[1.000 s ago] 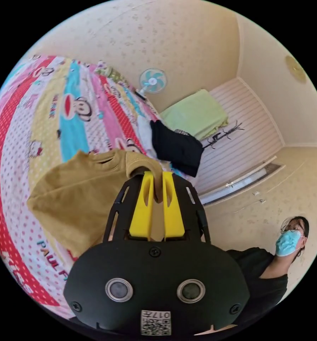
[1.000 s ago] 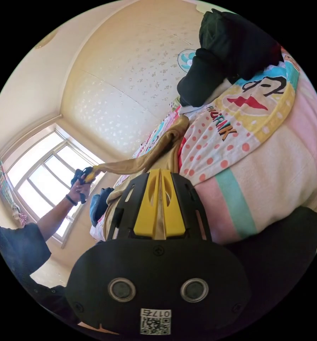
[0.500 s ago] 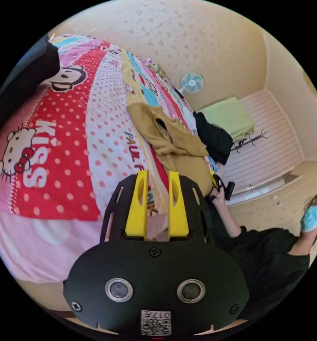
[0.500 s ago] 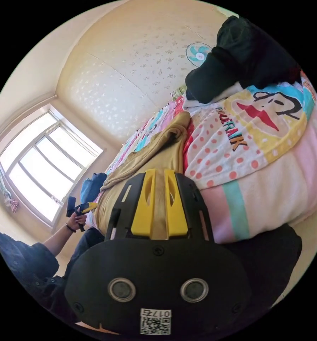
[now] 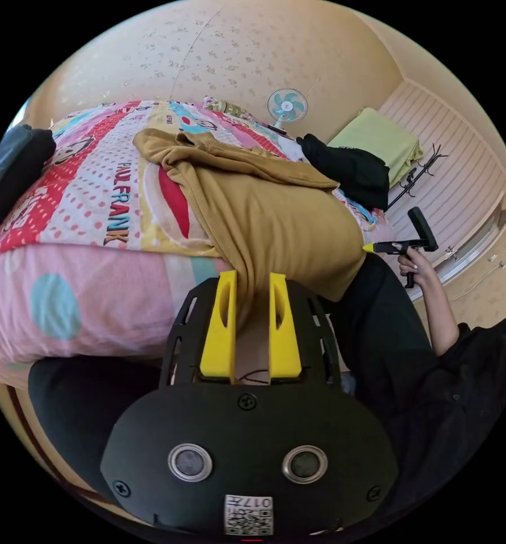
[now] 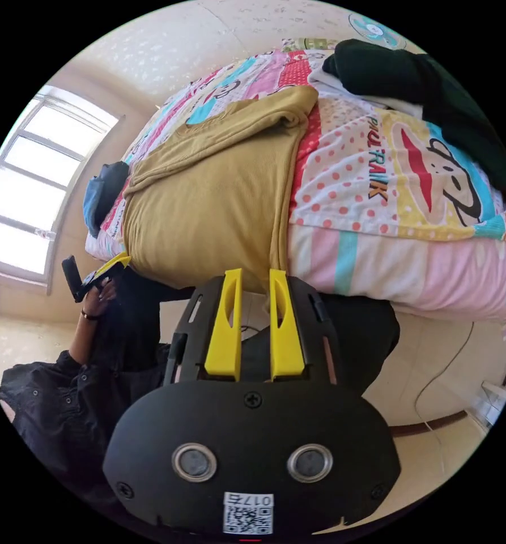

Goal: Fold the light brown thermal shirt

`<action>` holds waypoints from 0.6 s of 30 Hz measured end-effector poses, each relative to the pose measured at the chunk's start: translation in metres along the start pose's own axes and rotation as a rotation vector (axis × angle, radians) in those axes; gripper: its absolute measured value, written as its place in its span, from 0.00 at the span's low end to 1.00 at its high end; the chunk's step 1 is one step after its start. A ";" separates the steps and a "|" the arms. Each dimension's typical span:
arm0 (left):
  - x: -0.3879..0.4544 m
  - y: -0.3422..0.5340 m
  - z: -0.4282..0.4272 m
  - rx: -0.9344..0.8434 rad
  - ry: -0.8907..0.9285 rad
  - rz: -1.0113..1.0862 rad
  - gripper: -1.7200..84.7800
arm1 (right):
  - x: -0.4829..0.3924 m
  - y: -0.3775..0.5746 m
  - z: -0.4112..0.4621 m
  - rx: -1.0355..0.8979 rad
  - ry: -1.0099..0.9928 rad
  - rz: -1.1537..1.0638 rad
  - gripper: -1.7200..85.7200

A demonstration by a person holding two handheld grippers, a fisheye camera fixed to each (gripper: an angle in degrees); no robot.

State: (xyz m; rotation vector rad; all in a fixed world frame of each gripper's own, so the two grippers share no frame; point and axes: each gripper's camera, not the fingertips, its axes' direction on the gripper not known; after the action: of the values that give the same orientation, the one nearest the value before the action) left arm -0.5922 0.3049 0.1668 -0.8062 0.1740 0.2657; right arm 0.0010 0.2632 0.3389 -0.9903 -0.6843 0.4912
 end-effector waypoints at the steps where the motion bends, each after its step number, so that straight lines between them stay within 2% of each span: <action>1: 0.001 0.002 -0.002 0.007 0.028 -0.028 0.12 | -0.003 -0.001 -0.006 0.020 0.035 0.004 0.13; 3: 0.005 0.003 -0.009 0.007 0.045 -0.066 0.15 | -0.002 -0.003 -0.012 0.047 0.090 0.038 0.15; 5: 0.015 0.009 -0.015 0.013 -0.016 -0.071 0.17 | 0.006 -0.005 -0.008 0.025 0.122 0.082 0.17; 7: 0.028 0.016 -0.015 0.034 -0.098 -0.041 0.17 | 0.014 -0.007 0.006 -0.029 0.071 0.093 0.18; 10: 0.028 0.008 0.001 -0.037 -0.094 -0.050 0.15 | 0.018 -0.008 0.009 -0.031 0.064 0.107 0.18; 13: 0.028 0.006 -0.002 -0.042 -0.151 -0.056 0.11 | 0.013 -0.011 0.012 -0.116 0.068 0.061 0.14; 14: 0.030 0.007 -0.004 -0.042 -0.148 -0.038 0.10 | 0.006 -0.010 0.010 -0.130 0.012 0.005 0.09; 17: 0.038 -0.005 -0.036 -0.039 -0.073 0.065 0.06 | -0.007 -0.002 -0.029 -0.046 0.006 -0.068 0.05; 18: 0.039 -0.014 -0.060 0.015 -0.008 0.081 0.05 | -0.008 -0.002 -0.042 -0.023 0.001 -0.073 0.05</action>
State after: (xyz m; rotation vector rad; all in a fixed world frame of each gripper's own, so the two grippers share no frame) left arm -0.5535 0.2579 0.1257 -0.7840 0.2007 0.3434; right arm 0.0252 0.2322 0.3231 -0.9834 -0.7246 0.4195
